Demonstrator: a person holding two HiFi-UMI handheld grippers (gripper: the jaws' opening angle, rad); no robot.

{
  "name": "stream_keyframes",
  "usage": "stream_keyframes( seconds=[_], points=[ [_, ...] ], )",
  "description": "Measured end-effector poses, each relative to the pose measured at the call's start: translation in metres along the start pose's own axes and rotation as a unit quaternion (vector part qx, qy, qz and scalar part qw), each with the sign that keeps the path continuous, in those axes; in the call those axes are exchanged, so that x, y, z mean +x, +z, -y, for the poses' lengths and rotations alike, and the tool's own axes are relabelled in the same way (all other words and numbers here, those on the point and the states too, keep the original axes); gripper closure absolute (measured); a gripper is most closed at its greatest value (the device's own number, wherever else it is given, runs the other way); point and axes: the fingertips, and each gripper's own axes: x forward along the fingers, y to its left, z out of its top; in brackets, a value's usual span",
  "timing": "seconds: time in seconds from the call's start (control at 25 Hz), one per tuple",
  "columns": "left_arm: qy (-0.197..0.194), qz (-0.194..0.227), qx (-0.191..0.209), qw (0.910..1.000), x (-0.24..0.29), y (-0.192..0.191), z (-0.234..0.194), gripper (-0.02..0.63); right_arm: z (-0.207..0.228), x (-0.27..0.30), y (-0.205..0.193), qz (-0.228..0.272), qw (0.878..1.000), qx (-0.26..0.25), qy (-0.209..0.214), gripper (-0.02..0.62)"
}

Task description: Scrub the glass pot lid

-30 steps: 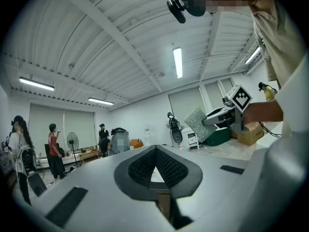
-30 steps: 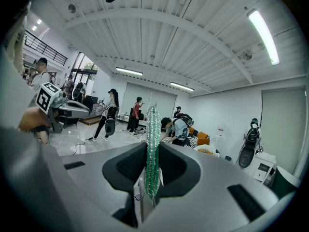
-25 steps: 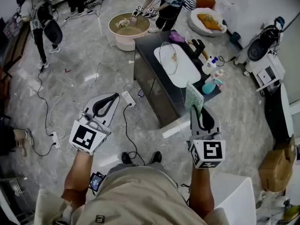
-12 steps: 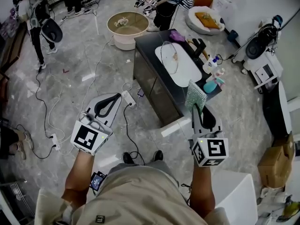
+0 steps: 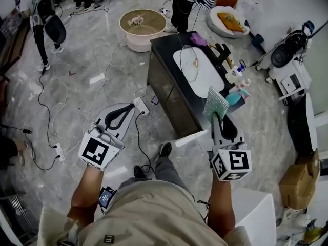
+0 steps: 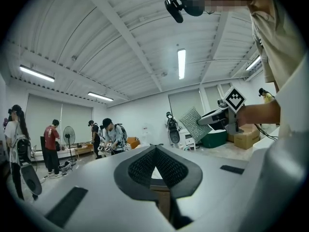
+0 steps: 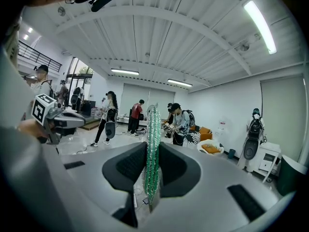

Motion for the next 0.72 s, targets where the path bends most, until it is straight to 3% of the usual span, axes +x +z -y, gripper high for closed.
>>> stream_keyframes(
  seconds=[0.72],
  points=[
    [0.076, -0.056, 0.006, 0.9955, 0.147, -0.005, -0.069, 0.592, 0.108, 0.2, -0.009, 0.001, 0.997, 0.029, 0.075, 0.515]
  ],
)
